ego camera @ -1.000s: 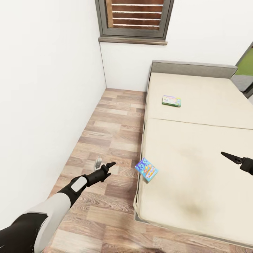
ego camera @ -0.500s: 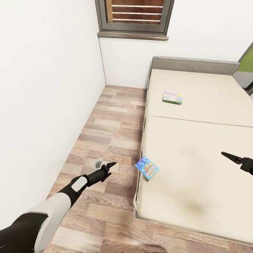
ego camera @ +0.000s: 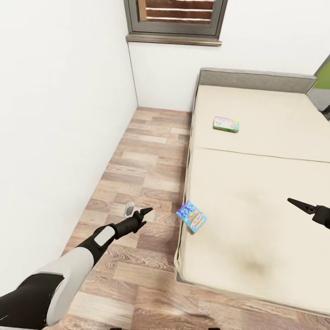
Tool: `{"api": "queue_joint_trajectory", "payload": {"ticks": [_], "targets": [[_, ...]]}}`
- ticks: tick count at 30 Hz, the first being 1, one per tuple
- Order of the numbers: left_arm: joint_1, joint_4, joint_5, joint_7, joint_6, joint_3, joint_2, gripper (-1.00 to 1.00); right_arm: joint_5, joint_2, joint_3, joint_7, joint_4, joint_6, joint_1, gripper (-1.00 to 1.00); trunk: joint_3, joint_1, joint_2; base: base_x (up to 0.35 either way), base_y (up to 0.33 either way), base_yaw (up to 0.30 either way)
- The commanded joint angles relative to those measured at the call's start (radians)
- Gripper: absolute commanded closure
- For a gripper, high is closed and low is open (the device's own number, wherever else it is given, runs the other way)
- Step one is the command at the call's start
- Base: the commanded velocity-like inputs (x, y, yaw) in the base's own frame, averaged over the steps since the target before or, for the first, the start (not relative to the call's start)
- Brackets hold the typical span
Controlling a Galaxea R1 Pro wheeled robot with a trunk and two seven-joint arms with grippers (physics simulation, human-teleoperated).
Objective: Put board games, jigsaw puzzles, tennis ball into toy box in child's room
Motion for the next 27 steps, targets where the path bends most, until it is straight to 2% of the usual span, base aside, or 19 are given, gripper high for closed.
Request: {"api": "queue_joint_trajectory", "payload": {"ticks": [1,19,27], "targets": [[-0.002,0.000,0.010,-0.003,0.003,-0.008,0.002,-1.00,-0.006,0.001,0.000,-0.001,0.000,0.007,-0.001,-1.00,-0.002,0.000,0.000,0.000,0.000,0.000],[-0.003,-0.030,-0.001,-0.058,-0.012,-0.013,0.004,-1.00,-0.006,0.005,0.005,-0.001,0.000,0.006,-0.001,-1.00,-0.032,0.000,0.000,0.000,0.000,0.000],[0.000,-0.049,-0.007,-0.075,-0.057,-0.014,0.005,-1.00,-0.006,0.005,0.006,-0.001,0.000,0.006,-0.001,-1.00,-0.045,0.000,0.000,0.000,0.000,0.000]]}}
